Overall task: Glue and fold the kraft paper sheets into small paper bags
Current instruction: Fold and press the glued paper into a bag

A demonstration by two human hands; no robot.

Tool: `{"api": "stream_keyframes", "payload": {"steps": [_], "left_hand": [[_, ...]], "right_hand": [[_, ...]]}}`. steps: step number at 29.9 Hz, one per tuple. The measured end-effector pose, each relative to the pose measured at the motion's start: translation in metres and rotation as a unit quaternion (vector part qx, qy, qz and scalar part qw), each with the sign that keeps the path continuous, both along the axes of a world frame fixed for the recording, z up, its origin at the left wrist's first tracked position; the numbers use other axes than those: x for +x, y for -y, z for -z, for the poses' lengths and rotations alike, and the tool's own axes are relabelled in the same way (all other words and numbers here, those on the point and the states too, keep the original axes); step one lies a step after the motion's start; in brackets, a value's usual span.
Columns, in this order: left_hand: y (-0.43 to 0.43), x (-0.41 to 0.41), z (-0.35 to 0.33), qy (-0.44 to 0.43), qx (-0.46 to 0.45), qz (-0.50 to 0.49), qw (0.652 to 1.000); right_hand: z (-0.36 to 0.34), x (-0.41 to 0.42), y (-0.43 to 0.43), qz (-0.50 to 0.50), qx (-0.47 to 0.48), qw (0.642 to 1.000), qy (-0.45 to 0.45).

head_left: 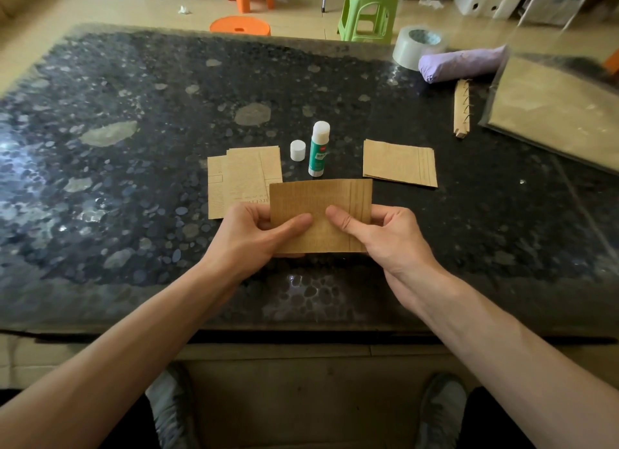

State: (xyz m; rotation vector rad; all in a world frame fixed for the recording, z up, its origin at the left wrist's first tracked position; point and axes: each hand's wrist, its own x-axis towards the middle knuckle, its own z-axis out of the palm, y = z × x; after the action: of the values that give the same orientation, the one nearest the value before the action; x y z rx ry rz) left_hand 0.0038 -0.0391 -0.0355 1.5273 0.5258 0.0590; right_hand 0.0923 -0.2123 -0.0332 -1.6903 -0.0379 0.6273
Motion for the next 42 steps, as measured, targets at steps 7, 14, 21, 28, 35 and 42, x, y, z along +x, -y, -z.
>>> {"api": "stream_keyframes", "payload": {"steps": [7,14,21,28,35,42], "left_hand": [[-0.005,0.002,0.001,-0.010,0.005,-0.001,1.000],[-0.009,0.003,0.001,-0.019,-0.008,0.008,1.000],[-0.011,0.000,0.003,-0.014,-0.023,0.012,1.000],[0.000,-0.002,0.000,-0.001,-0.003,0.029,1.000],[-0.003,-0.001,0.002,-0.046,0.018,0.019,0.999],[-0.007,0.001,0.003,-0.043,0.020,0.009,0.999]], "right_hand": [[0.001,0.003,0.002,0.000,0.011,1.000,-0.010],[0.002,0.008,0.007,0.019,0.028,0.999,-0.025],[0.002,0.010,0.007,0.036,0.028,0.999,-0.028],[0.001,0.002,0.002,0.007,0.035,0.999,-0.042],[0.006,-0.002,0.000,-0.010,-0.005,1.000,-0.011],[0.003,0.002,0.002,-0.024,-0.005,1.000,-0.011]]}}
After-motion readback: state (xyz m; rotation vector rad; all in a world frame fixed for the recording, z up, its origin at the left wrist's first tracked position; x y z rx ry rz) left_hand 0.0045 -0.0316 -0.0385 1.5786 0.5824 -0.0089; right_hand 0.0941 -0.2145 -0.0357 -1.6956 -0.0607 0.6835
